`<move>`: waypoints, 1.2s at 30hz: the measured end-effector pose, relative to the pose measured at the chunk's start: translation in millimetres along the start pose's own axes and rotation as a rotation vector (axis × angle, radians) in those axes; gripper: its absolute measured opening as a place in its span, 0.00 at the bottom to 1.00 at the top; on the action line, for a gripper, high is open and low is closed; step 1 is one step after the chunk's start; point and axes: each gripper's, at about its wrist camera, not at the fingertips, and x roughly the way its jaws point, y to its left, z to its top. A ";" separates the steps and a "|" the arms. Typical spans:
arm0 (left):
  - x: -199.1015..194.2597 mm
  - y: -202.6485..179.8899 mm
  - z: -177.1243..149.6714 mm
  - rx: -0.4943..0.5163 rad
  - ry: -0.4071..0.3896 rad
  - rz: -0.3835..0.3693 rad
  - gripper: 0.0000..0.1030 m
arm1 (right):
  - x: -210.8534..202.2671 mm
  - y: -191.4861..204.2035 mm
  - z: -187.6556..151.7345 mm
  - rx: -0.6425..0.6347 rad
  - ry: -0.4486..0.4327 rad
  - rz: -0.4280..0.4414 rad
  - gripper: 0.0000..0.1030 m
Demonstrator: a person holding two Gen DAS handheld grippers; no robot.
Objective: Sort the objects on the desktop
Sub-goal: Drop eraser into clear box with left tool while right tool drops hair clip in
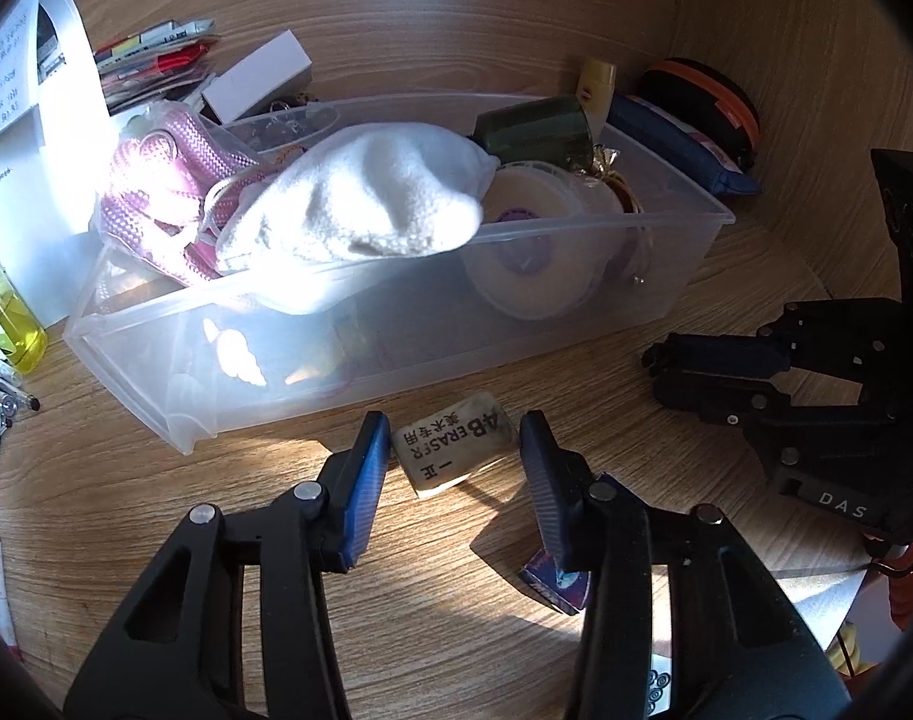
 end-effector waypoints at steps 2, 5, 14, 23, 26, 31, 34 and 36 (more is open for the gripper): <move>-2.2 -5.4 -0.9 0.011 -0.009 0.002 0.43 | -3.3 3.3 -2.2 -0.007 -0.004 -0.003 0.17; -8.6 -10.1 -3.9 0.030 -0.020 -0.001 0.43 | -8.8 5.6 -4.0 -0.007 -0.012 -0.003 0.17; -44.8 -17.3 1.1 0.005 -0.115 -0.048 0.43 | -36.9 5.3 -0.3 0.011 -0.083 -0.005 0.17; -82.4 1.2 14.4 -0.034 -0.214 -0.050 0.43 | -66.3 4.6 7.2 0.011 -0.181 -0.046 0.17; -90.2 17.6 18.7 -0.073 -0.239 -0.058 0.43 | -71.1 -1.4 9.9 0.023 -0.196 -0.048 0.17; -94.5 50.0 28.1 -0.135 -0.260 -0.001 0.43 | -71.8 -11.7 15.1 0.042 -0.217 -0.045 0.17; -94.9 67.4 33.5 -0.165 -0.268 0.028 0.43 | -68.0 -18.7 20.2 0.053 -0.219 -0.040 0.17; -92.5 75.2 36.9 -0.179 -0.269 0.039 0.43 | -64.9 -24.2 25.1 0.059 -0.217 -0.034 0.17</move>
